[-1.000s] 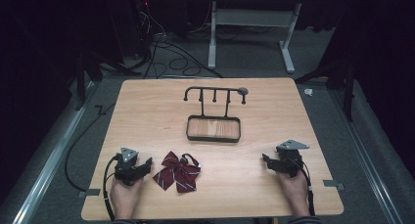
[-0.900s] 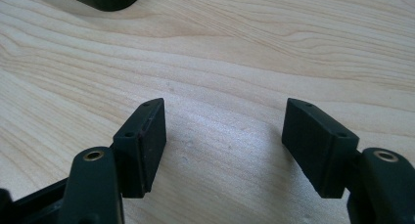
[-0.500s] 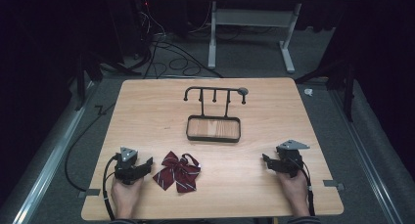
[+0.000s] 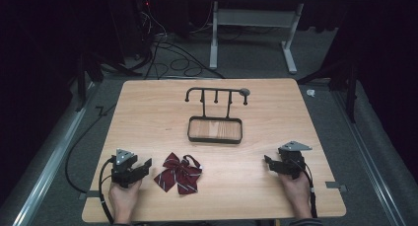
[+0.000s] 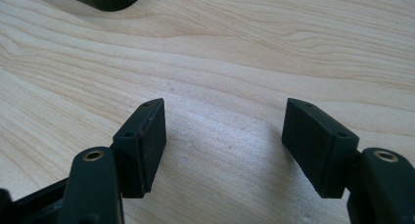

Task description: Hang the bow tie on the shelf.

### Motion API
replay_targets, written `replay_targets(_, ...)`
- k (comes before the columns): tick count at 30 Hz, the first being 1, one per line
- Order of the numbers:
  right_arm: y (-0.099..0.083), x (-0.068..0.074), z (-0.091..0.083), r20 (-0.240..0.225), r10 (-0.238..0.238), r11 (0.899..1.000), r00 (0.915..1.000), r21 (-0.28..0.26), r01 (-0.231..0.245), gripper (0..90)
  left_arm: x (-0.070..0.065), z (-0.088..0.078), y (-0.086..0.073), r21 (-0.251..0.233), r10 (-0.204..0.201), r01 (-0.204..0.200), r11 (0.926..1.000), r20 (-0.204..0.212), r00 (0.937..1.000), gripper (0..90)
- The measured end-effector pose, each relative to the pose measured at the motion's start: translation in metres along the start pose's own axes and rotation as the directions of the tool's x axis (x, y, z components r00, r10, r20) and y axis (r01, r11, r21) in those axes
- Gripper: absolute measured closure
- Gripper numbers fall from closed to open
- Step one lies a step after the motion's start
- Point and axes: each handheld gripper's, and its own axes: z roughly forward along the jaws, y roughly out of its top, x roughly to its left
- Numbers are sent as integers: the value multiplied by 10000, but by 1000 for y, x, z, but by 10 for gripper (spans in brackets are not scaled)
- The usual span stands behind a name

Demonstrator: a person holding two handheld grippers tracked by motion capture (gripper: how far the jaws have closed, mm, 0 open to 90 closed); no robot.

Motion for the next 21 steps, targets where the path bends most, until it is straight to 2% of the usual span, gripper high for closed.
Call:
replay_targets(9,0,0,0,2,1,10000,10000,-1,-1,343,-6,-11,7,-334,217,-210,9992,208,9995,398)
replay_targets(16,0,0,0,3,11,10000,10000,0,-11,343,-9,-14,12,-209,195,-183,9996,556,9983,422)
replay_targets(21,0,0,0,3,8,10000,10000,-1,-8,343,-17,-17,17,-338,459,-435,9985,745,9962,424)
